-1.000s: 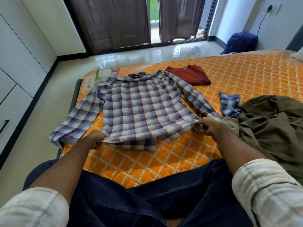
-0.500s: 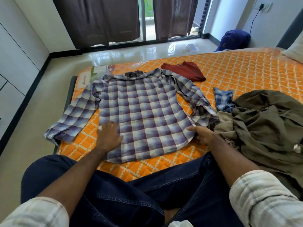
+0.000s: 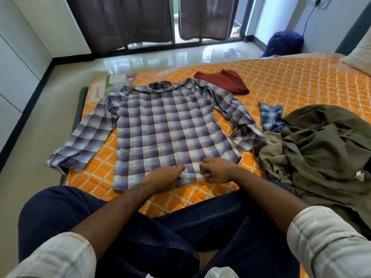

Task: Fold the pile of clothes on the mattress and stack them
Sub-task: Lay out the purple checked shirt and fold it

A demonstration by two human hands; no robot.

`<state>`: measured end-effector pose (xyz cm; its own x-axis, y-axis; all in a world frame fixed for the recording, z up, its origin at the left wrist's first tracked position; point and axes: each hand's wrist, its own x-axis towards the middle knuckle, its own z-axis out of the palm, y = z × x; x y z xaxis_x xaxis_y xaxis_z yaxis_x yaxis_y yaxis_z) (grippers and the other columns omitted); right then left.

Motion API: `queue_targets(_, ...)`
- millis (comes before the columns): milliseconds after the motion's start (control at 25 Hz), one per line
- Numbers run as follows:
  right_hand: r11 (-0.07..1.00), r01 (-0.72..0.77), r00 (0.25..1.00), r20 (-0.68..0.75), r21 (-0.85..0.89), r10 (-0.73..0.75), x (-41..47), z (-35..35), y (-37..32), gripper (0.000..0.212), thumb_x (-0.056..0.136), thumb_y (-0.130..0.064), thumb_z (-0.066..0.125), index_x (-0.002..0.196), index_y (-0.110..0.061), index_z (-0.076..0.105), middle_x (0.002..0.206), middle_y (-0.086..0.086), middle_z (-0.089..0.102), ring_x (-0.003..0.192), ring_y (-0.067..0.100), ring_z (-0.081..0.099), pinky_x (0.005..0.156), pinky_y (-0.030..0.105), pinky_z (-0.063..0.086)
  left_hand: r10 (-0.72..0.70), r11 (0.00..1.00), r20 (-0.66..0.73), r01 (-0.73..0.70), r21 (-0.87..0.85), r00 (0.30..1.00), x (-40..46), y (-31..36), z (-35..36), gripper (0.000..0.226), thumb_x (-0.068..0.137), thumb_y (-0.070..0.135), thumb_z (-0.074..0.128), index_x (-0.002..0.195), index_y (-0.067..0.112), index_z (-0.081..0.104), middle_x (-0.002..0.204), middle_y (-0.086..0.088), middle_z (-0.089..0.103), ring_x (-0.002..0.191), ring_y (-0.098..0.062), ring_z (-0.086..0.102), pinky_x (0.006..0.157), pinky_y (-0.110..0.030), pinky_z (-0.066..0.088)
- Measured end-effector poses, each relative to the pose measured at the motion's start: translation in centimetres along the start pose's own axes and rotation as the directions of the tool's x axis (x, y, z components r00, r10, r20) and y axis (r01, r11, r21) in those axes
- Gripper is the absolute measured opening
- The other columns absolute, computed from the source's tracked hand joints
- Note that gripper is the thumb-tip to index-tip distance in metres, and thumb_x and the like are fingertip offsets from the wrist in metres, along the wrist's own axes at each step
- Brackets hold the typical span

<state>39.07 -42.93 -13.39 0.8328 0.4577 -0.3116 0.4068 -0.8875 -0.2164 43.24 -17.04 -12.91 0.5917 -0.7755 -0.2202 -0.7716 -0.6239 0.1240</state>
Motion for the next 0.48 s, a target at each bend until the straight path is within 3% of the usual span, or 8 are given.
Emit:
queue_targets(120, 0.948, -0.137, 0.986, -0.052, 0.288, 0.158, 0.7, -1.4, 0.8, 0.007, 0.097, -0.022, 0.060, 0.101, -0.017, 0.064, 0.100, 0.000, 0.064, 0.087, 0.016, 0.058, 0.076, 0.032, 0.044, -0.143, 0.928, -0.051, 0.116, -0.353, 0.988, 0.5, -1.4, -1.0, 0.036, 0.100, 0.023, 0.056, 0.129, 0.028, 0.034, 0.110, 0.004, 0.064, 0.083, -0.010, 0.063, 0.073, -0.029, 0.059)
queue_targets(240, 0.873, -0.188, 0.932, -0.199, 0.449, 0.303, 1.1, -2.3, 1.5, 0.012, 0.097, -0.015, 0.057, 0.108, -0.019, 0.053, 0.099, -0.002, 0.065, 0.086, 0.018, 0.061, 0.071, 0.034, 0.053, -0.154, 0.912, -0.119, 0.095, -0.399, 0.981, 0.5, -2.8, -1.1, 0.033, 0.101, 0.008, 0.051, 0.125, 0.028, 0.040, 0.113, 0.015, 0.053, 0.092, -0.008, 0.060, 0.074, -0.022, 0.054)
queue_targets(320, 0.930, -0.135, 0.944, -0.241, 0.343, 0.226, 1.3, -2.4, 1.4, 0.011, 0.093, -0.011, 0.058, 0.099, -0.019, 0.055, 0.092, -0.009, 0.058, 0.078, 0.014, 0.056, 0.063, 0.028, 0.048, -0.098, 0.949, -0.160, 0.044, -0.311, 0.982, 0.5, -3.1, -0.6, 0.026, 0.098, 0.004, 0.057, 0.112, 0.026, 0.055, 0.108, 0.011, 0.055, 0.090, -0.009, 0.059, 0.074, -0.019, 0.054)
queue_targets(400, 0.986, -0.053, 0.969, -0.231, 0.156, 0.089, 1.3, -2.2, 1.4, 0.012, 0.090, -0.011, 0.062, 0.085, -0.022, 0.063, 0.099, -0.009, 0.055, 0.082, 0.014, 0.054, 0.063, 0.027, 0.043, -0.071, 0.961, -0.183, 0.018, -0.278, 0.981, 0.4, -3.2, 0.3, 0.023, 0.094, 0.000, 0.061, 0.102, 0.021, 0.066, 0.111, 0.002, 0.058, 0.090, -0.012, 0.060, 0.077, -0.020, 0.057)
queue_targets(480, 0.998, 0.051, 0.979, -0.196, -0.021, -0.054, 0.9, -2.0, 1.6, 0.009, 0.090, -0.017, 0.065, 0.093, -0.025, 0.068, 0.110, -0.006, 0.053, 0.092, 0.014, 0.052, 0.068, 0.028, 0.043, -0.135, 0.951, -0.238, 0.058, -0.303, 0.962, 0.5, -3.3, 1.2, 0.026, 0.096, 0.004, 0.060, 0.118, 0.016, 0.067, 0.117, 0.000, 0.056, 0.090, -0.014, 0.060, 0.078, -0.021, 0.057)
